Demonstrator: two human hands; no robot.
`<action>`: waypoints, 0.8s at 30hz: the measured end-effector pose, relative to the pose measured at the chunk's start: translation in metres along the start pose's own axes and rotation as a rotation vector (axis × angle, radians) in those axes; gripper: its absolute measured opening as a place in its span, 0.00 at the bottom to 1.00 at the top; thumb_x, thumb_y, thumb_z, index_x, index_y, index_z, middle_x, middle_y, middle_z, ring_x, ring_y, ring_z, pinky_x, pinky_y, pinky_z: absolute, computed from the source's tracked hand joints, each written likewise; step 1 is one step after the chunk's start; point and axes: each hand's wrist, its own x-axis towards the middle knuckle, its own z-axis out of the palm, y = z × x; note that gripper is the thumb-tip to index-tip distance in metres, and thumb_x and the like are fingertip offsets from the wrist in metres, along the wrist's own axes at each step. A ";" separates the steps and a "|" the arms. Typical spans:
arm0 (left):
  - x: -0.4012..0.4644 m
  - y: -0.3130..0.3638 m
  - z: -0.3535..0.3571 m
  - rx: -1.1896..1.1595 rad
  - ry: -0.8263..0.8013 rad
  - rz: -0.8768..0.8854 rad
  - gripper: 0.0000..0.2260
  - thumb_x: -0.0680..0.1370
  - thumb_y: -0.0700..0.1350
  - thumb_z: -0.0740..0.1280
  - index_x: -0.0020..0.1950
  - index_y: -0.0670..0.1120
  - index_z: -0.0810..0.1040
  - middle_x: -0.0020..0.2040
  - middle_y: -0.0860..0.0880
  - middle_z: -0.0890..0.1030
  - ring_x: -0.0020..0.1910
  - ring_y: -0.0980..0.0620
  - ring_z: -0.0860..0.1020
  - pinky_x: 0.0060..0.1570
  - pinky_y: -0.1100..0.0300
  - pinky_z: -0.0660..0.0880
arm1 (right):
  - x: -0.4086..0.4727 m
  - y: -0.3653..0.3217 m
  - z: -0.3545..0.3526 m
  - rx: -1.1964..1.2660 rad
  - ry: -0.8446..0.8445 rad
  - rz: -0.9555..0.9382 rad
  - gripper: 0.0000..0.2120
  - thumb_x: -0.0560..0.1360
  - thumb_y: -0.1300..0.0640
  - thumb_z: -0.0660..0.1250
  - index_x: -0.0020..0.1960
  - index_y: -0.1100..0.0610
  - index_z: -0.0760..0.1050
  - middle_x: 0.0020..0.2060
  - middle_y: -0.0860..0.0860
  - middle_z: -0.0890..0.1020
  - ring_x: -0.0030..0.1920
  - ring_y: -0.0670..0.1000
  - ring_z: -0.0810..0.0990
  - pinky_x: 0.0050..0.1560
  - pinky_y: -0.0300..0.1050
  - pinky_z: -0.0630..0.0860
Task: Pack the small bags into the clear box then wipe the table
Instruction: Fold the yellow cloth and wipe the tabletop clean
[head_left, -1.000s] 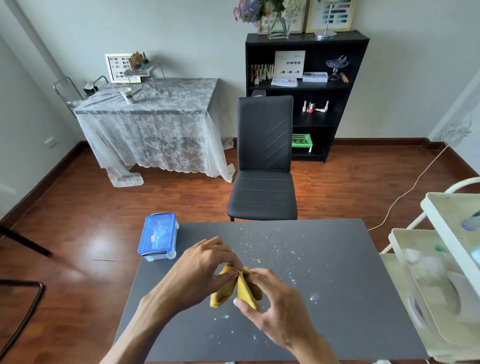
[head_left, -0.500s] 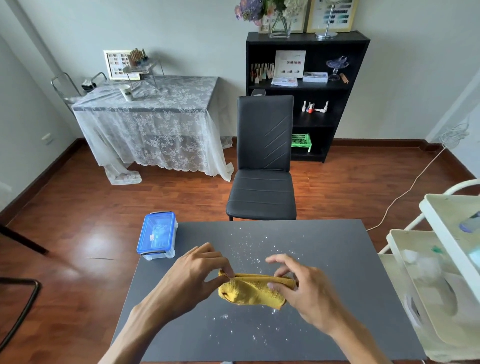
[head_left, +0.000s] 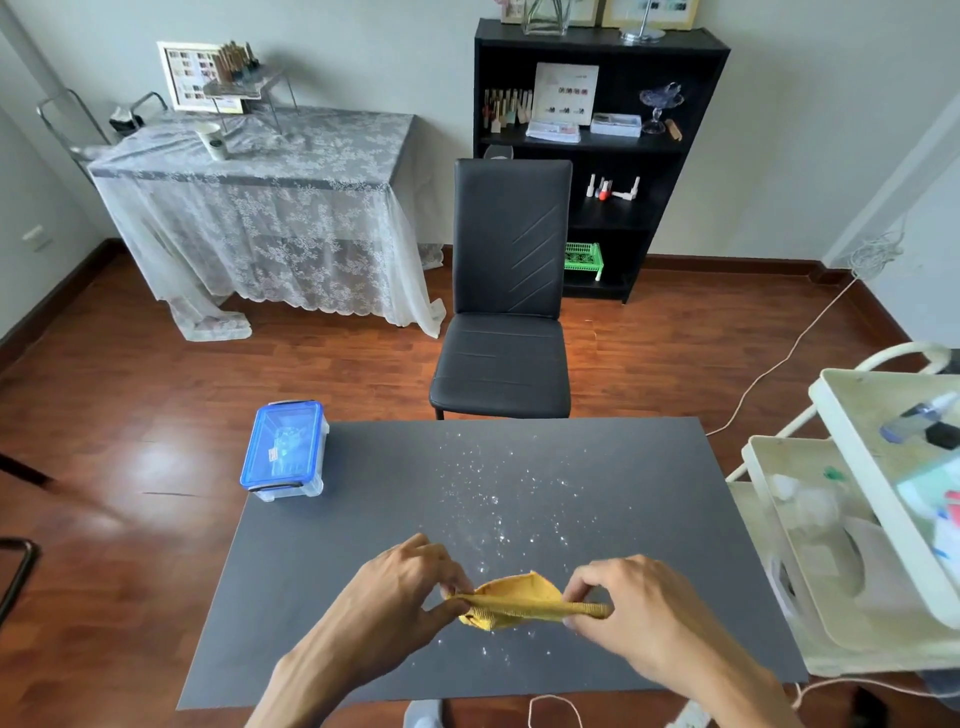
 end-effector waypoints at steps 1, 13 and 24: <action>-0.004 -0.001 0.005 -0.004 -0.021 -0.009 0.09 0.77 0.60 0.65 0.53 0.59 0.80 0.46 0.60 0.79 0.50 0.64 0.71 0.44 0.70 0.67 | -0.006 0.004 0.000 0.004 -0.032 -0.008 0.04 0.70 0.37 0.65 0.44 0.27 0.73 0.40 0.37 0.82 0.42 0.45 0.79 0.38 0.38 0.72; 0.054 -0.066 0.069 0.097 -0.180 -0.211 0.05 0.77 0.52 0.69 0.51 0.55 0.82 0.49 0.56 0.84 0.46 0.59 0.80 0.43 0.61 0.77 | 0.090 0.036 0.053 0.170 -0.152 0.112 0.05 0.75 0.48 0.72 0.51 0.41 0.83 0.41 0.39 0.83 0.36 0.42 0.79 0.33 0.40 0.73; 0.044 -0.121 0.116 0.081 0.214 -0.372 0.20 0.80 0.54 0.64 0.71 0.48 0.69 0.69 0.49 0.74 0.67 0.47 0.72 0.65 0.53 0.69 | 0.116 0.007 0.156 0.091 0.372 0.012 0.24 0.81 0.45 0.63 0.76 0.47 0.69 0.75 0.54 0.71 0.73 0.56 0.71 0.73 0.58 0.69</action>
